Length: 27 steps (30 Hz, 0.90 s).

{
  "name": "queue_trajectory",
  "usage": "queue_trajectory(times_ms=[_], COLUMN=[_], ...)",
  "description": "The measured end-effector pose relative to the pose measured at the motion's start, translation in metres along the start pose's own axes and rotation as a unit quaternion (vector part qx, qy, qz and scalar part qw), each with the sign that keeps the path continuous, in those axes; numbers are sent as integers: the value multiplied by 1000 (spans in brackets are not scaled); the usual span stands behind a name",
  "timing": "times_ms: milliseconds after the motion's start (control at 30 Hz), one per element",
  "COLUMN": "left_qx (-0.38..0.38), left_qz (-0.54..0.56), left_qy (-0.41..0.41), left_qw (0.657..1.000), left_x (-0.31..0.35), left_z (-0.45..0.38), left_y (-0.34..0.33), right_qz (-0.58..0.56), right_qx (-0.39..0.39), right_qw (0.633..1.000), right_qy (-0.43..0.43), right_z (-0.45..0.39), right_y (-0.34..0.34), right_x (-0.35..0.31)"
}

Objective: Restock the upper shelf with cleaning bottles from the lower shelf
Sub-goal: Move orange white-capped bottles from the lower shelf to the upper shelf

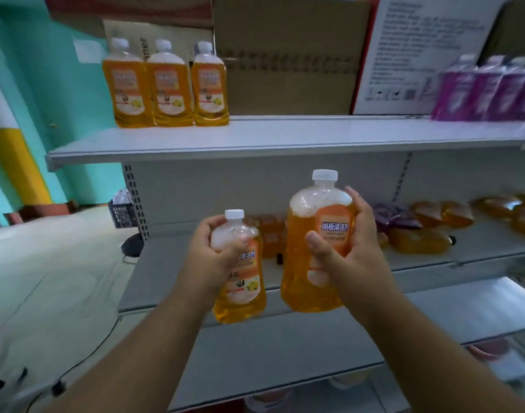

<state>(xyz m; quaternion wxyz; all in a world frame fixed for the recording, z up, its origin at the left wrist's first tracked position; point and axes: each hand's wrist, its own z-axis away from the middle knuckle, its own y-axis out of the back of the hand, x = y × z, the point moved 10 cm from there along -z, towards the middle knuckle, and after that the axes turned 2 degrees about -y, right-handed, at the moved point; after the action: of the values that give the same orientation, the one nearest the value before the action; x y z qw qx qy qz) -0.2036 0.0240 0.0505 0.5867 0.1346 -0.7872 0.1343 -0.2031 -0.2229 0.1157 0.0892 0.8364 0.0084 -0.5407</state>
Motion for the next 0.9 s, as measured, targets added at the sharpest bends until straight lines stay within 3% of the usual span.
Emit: queue_trajectory(times_ms=[167, 400, 667, 900], left_qx=[-51, -63, -113, -120], left_qz=[-18, -90, -104, -226], left_qy=[-125, -259, -246, -279], left_qw=[991, 960, 957, 926], left_x=[97, 216, 266, 265], left_z=[-14, -37, -132, -226], left_y=[-60, -81, -70, -80], right_qz=[-31, -17, 24, 96], right_qx=[-5, 51, 70, 67], right_qw=[994, 972, 951, 953], right_qy=[101, 227, 299, 280], right_z=[-17, -69, -141, -214], right_y=[48, 77, 48, 20], right_x=[-81, -175, -208, -184])
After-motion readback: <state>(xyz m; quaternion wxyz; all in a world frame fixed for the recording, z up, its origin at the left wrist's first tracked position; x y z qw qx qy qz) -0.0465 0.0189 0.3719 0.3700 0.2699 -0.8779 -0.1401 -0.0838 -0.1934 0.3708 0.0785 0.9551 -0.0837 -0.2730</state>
